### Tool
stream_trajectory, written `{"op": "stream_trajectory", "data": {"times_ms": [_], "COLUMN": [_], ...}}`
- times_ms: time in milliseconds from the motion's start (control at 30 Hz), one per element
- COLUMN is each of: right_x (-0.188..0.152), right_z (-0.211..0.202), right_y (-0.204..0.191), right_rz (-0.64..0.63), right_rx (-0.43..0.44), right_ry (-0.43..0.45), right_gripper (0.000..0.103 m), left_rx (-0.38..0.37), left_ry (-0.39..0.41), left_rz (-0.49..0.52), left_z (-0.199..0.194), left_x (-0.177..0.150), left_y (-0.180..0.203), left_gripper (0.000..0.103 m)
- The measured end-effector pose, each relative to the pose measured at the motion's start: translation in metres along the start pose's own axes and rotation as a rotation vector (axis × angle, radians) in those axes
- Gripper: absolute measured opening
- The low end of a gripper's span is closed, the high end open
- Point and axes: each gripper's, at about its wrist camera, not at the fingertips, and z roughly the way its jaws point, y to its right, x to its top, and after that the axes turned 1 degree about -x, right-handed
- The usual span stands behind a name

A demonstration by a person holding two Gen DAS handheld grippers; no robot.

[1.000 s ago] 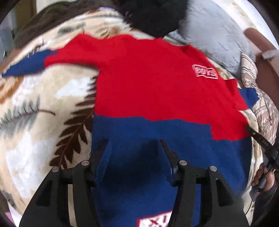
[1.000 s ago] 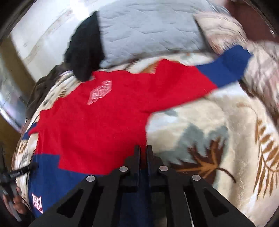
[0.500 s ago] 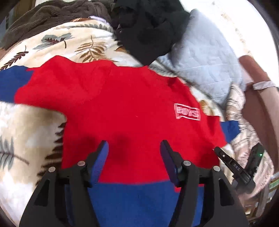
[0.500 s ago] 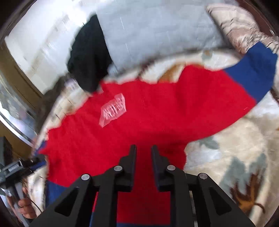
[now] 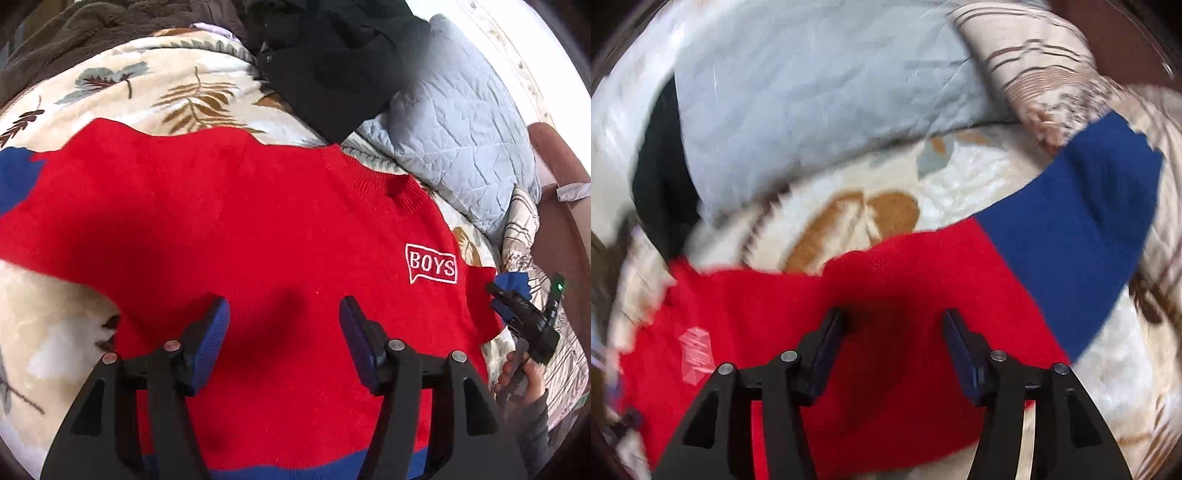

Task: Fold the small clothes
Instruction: 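Grasp the blue sleeve cuff with the right gripper and fold it across the red body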

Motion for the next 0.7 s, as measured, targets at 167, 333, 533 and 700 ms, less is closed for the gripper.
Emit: {"op": "stream_trajectory", "data": {"times_ms": [167, 333, 533, 700], "right_x": [0.006, 0.009, 0.011, 0.019], "right_z": [0.002, 0.014, -0.025, -0.065], "right_y": [-0.003, 0.025, 0.063, 0.169], "right_rz": [-0.087, 0.031, 0.187, 0.477], "right_rx": [-0.051, -0.011, 0.132, 0.055], "right_ry": [0.04, 0.027, 0.122, 0.257], "right_gripper": [0.007, 0.007, 0.019, 0.039], "left_rx": [0.042, 0.11, 0.188, 0.125], "left_ry": [0.045, 0.096, 0.026, 0.029], "left_rz": [0.059, 0.051, 0.118, 0.133], "left_z": [-0.01, -0.012, 0.014, 0.011], "left_x": [0.001, 0.01, 0.003, 0.001], "left_y": [0.005, -0.008, -0.008, -0.001], "left_gripper": [0.061, 0.068, 0.068, 0.068]}}
